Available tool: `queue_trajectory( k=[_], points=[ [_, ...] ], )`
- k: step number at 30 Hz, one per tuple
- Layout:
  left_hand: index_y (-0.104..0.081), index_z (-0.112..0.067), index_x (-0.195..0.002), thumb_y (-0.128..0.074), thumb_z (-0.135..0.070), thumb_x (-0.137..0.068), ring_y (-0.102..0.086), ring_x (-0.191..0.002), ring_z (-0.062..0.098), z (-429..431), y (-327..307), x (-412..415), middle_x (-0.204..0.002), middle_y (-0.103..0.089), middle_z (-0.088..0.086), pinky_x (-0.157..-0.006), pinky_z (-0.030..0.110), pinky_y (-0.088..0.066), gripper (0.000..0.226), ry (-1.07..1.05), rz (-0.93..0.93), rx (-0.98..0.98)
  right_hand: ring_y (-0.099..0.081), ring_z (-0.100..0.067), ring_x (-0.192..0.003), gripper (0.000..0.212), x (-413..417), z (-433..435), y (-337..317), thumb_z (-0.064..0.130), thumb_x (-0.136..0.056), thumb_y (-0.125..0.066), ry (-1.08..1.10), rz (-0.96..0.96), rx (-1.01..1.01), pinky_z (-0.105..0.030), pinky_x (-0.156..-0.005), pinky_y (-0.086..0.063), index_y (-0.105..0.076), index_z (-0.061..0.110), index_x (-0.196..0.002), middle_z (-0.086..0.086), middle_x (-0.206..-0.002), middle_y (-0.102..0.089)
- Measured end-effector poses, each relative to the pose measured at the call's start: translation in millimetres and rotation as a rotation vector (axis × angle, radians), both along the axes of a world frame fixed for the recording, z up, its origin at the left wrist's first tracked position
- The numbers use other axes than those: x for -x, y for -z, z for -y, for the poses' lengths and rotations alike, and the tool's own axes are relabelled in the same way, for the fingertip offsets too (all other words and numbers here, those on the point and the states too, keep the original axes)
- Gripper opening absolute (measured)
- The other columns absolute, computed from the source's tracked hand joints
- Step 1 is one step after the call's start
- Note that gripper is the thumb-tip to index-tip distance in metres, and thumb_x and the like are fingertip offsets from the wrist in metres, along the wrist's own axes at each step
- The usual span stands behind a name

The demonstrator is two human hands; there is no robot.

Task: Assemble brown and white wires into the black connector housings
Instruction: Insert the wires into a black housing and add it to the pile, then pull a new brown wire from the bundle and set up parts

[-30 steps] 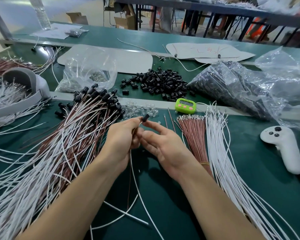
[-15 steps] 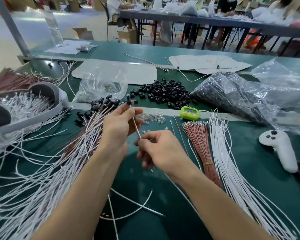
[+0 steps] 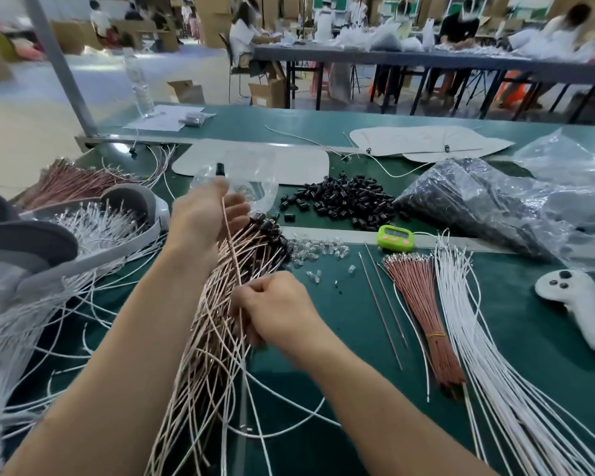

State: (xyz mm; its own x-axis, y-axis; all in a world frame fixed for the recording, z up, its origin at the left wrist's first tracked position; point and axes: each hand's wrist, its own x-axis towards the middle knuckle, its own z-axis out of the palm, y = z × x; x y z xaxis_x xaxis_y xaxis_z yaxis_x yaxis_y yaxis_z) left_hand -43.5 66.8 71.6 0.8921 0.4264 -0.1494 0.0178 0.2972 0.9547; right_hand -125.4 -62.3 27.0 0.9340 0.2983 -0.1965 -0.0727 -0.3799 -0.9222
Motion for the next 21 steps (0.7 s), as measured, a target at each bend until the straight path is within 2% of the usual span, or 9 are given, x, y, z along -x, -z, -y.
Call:
queue_trajectory(
  k=[2,3,6,8,10,13,16,17,21],
  points=[
    [-0.071,-0.004,-0.103,-0.067,-0.009,-0.094,-0.070,-0.055,0.016,-2.3,8.7,0.9,-0.064,-0.074,0.003,-0.052,0.027,-0.058,0.011,0.035,-0.029,-0.279,-0.060,-0.025,-0.052,0.033,-7.7,-11.9,8.0,0.019,-0.096,-0.059,0.064,-0.052,-0.014,-0.046,-0.061,-0.057,-0.074,-0.002,-0.076,-0.025,-0.075,-0.073],
    [-0.076,-0.009,-0.098,-0.068,-0.007,-0.092,-0.071,-0.055,0.019,-3.2,14.8,0.6,-0.061,-0.073,0.002,-0.056,0.031,-0.061,0.010,0.017,-0.034,-0.513,-0.063,-0.028,-0.055,0.034,-10.1,-16.0,11.1,0.021,-0.097,-0.059,0.050,-0.060,0.000,-0.048,-0.068,-0.060,-0.074,-0.003,-0.078,-0.025,-0.076,-0.074],
    [-0.081,-0.025,-0.093,-0.070,-0.024,-0.091,-0.073,-0.079,0.029,-8.8,25.4,0.4,-0.085,-0.079,0.002,-0.076,0.041,-0.062,0.012,-0.062,-0.080,-1.221,-0.072,-0.036,-0.070,0.040,-9.4,-22.1,17.0,0.035,-0.096,-0.061,-0.050,-0.016,0.107,-0.051,-0.076,-0.063,-0.073,0.001,-0.078,-0.017,-0.075,-0.075],
    [-0.080,-0.027,-0.095,-0.064,-0.031,-0.094,-0.070,-0.086,0.033,-12.4,29.0,0.3,-0.093,-0.077,0.005,-0.073,0.038,-0.056,0.017,-0.111,-0.140,-1.472,-0.071,-0.032,-0.071,0.040,-8.9,-14.7,17.5,0.039,-0.092,-0.060,-0.041,0.048,0.192,-0.046,-0.072,-0.063,-0.072,0.004,-0.076,-0.011,-0.070,-0.074],
    [-0.079,-0.024,-0.091,-0.058,-0.035,-0.096,-0.065,-0.076,0.031,-14.6,35.9,-1.2,-0.080,-0.070,0.006,-0.064,0.033,-0.046,0.024,-0.157,-0.269,-1.596,-0.069,-0.027,-0.065,0.035,-13.4,5.4,14.3,0.038,-0.090,-0.062,0.006,0.129,0.258,-0.039,-0.067,-0.061,-0.071,0.009,-0.072,-0.006,-0.063,-0.071],
    [-0.072,-0.017,-0.077,-0.057,-0.038,-0.094,-0.052,-0.064,0.026,-11.9,45.6,-0.6,-0.062,-0.053,0.003,-0.060,0.031,-0.038,0.030,-0.205,-0.389,-1.658,-0.066,-0.020,-0.063,0.028,-28.3,52.2,8.6,0.031,-0.089,-0.065,0.134,0.203,0.401,-0.029,-0.065,-0.054,-0.071,0.022,-0.063,0.004,-0.058,-0.067],
    [-0.079,-0.019,-0.091,-0.069,-0.033,-0.087,-0.062,-0.071,0.031,2.4,45.6,0.6,-0.072,-0.067,0.012,-0.062,0.032,-0.037,0.017,-0.297,-0.239,-1.679,-0.070,-0.028,-0.088,0.017,-45.6,101.1,6.4,0.034,-0.088,-0.066,0.277,0.242,0.729,-0.033,-0.079,-0.056,-0.075,0.020,-0.086,-0.004,-0.088,-0.075],
    [-0.080,-0.022,-0.096,-0.075,-0.030,-0.084,-0.066,-0.072,0.032,11.5,44.9,1.8,-0.075,-0.071,0.013,-0.062,0.032,-0.036,0.016,-0.312,-0.155,-1.680,-0.069,-0.030,-0.093,0.020,-49.9,114.8,6.4,0.036,-0.089,-0.067,0.316,0.235,0.834,-0.033,-0.078,-0.054,-0.073,0.017,-0.093,-0.006,-0.096,-0.075],
    [-0.081,-0.027,-0.100,-0.084,-0.026,-0.078,-0.057,-0.062,0.022,58.6,46.0,-3.4,-0.077,-0.076,0.006,-0.061,0.026,-0.033,0.023,-0.258,0.091,-1.658,-0.066,-0.031,-0.094,0.034,-56.8,145.9,11.9,0.037,-0.091,-0.071,0.350,0.193,1.028,-0.032,-0.070,-0.043,-0.046,0.016,-0.083,-0.007,-0.104,-0.070]
  ],
)
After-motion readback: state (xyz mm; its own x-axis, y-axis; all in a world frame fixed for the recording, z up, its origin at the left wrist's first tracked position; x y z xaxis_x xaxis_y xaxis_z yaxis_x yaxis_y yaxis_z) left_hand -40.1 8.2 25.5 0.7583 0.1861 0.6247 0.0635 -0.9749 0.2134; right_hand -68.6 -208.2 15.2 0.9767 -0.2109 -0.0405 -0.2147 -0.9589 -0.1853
